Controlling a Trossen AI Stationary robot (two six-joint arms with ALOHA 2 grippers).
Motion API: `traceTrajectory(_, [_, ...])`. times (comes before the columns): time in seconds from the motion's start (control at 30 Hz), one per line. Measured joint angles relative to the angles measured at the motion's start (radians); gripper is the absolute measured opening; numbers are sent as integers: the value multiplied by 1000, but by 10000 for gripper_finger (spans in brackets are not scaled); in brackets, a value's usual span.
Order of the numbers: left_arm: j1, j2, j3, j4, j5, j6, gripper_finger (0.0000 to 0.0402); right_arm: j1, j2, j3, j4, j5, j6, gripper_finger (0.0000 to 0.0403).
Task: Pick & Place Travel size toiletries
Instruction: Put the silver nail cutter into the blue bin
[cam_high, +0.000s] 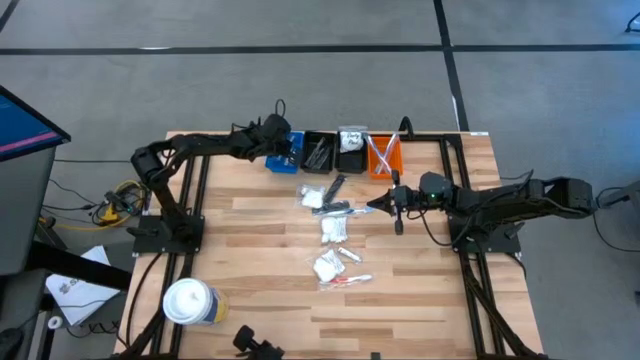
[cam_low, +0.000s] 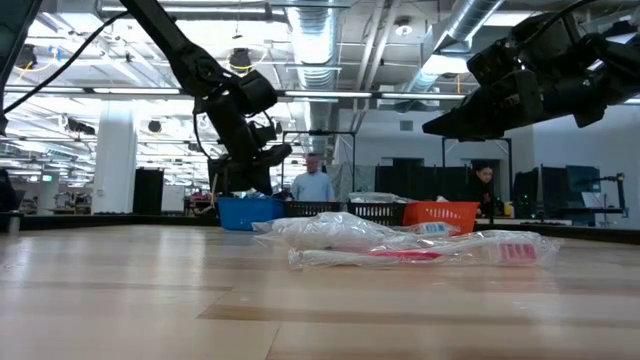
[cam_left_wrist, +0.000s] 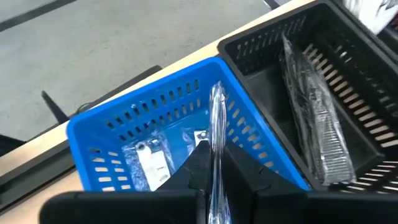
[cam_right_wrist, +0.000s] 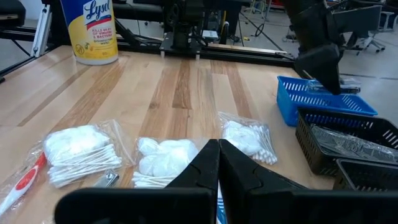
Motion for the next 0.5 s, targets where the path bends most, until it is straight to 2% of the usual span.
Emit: traceTrajectory(0.5, [44, 46, 0, -7, 24, -36, 14, 0, 0, 0, 0, 0, 0, 0])
